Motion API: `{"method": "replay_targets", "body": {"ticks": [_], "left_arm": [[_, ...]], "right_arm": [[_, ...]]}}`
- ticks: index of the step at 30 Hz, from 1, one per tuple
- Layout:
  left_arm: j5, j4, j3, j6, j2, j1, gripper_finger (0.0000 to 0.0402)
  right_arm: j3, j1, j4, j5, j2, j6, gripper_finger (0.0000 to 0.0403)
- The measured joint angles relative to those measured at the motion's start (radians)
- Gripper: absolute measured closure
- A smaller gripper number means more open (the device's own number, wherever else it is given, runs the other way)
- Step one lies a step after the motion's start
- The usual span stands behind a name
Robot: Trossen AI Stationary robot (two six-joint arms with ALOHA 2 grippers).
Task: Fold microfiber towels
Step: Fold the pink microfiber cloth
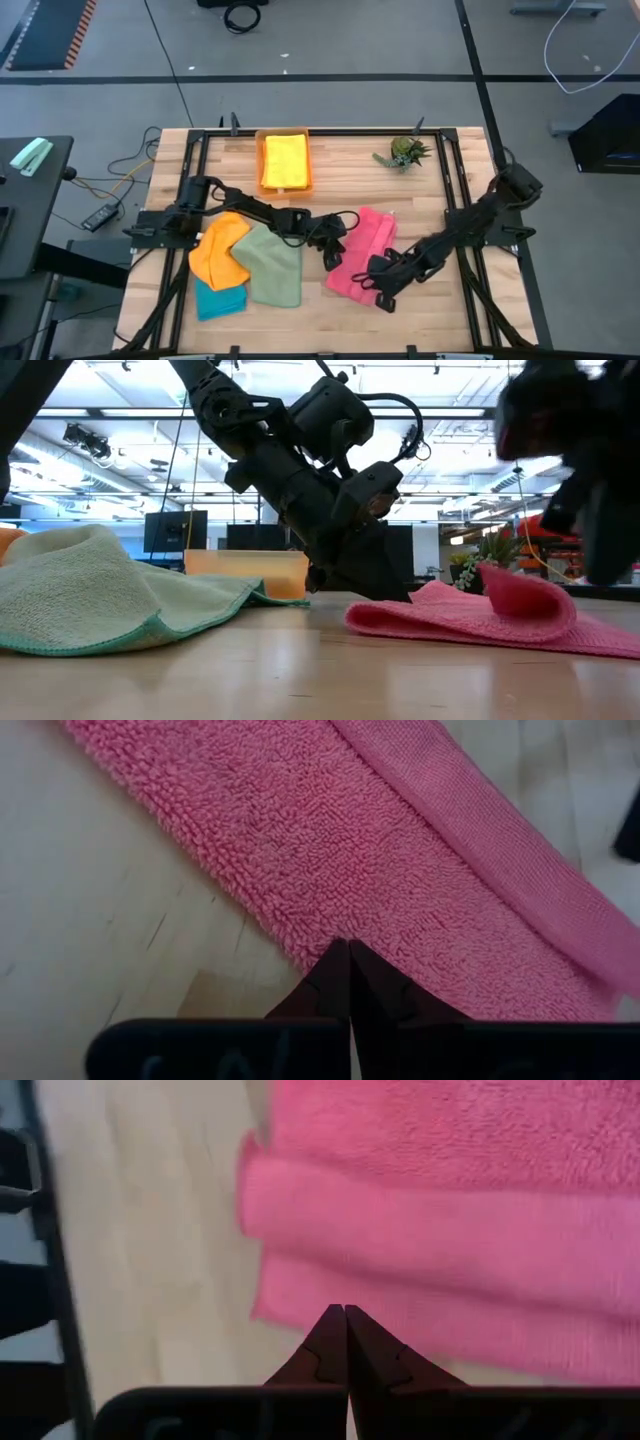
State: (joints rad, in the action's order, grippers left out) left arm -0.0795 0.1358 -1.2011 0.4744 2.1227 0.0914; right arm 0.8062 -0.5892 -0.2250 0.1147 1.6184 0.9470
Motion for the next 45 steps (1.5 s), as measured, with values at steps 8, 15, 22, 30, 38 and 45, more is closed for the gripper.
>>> {"method": "replay_targets", "body": {"ticks": [8, 15, 22, 30, 38, 45], "left_arm": [[0.001, -0.001, 0.002, 0.0, 0.002, -0.001, 0.0395], [-0.003, -0.002, 0.002, 0.012, 0.002, -0.003, 0.0396], [-0.004, -0.004, 0.002, 0.013, 0.003, -0.004, 0.0397], [-0.004, -0.004, 0.002, 0.011, 0.003, -0.004, 0.0397], [-0.015, 0.0, 0.003, 0.012, 0.004, -0.005, 0.0397], [-0.032, 0.001, 0.003, 0.016, 0.004, 0.001, 0.0397]], "right_arm": [[0.002, 0.115, 0.189, 0.116, 0.019, -0.096, 0.0402], [0.001, 0.112, 0.212, 0.006, 0.122, -0.094, 0.0402], [0.003, 0.036, 0.067, -0.015, 0.108, -0.03, 0.0402], [0.0, -0.035, -0.101, 0.0, -0.02, 0.083, 0.0402], [-0.028, 0.095, -0.323, 0.293, -0.168, 0.077, 0.0402], [-0.155, 0.406, -0.128, 0.116, -0.168, -0.118, 0.0402]]}}
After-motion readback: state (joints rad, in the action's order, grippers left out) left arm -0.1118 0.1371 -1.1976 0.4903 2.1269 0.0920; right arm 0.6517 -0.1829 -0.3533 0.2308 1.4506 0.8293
